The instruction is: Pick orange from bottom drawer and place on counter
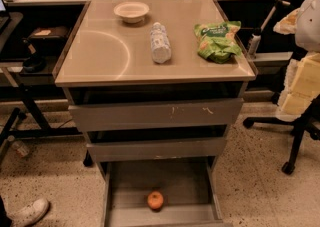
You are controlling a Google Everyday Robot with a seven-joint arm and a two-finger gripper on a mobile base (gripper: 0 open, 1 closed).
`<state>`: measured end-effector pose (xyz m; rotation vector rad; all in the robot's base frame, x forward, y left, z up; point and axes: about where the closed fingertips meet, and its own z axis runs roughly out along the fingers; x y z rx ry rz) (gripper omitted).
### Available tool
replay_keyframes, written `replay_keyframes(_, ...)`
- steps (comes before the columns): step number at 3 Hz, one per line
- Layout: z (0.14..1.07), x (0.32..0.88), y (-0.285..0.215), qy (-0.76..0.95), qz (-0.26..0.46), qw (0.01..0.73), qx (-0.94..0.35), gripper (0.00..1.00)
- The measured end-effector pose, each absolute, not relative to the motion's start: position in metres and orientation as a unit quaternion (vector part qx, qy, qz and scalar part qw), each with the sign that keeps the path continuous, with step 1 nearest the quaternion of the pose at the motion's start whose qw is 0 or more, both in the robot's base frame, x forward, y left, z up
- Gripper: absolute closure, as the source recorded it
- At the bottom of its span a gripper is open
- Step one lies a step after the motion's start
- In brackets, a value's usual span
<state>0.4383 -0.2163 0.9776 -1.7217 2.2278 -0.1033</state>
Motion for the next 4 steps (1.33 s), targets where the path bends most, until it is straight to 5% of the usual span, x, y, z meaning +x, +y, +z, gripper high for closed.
replay_keyframes(2,0.96,0.434,-0.209,0.781,-0.024,0.153,-0.605,0.0)
replay_keyframes(4,0.825,0.419,-0.143,0.779,0.071,0.134,-0.609,0.0)
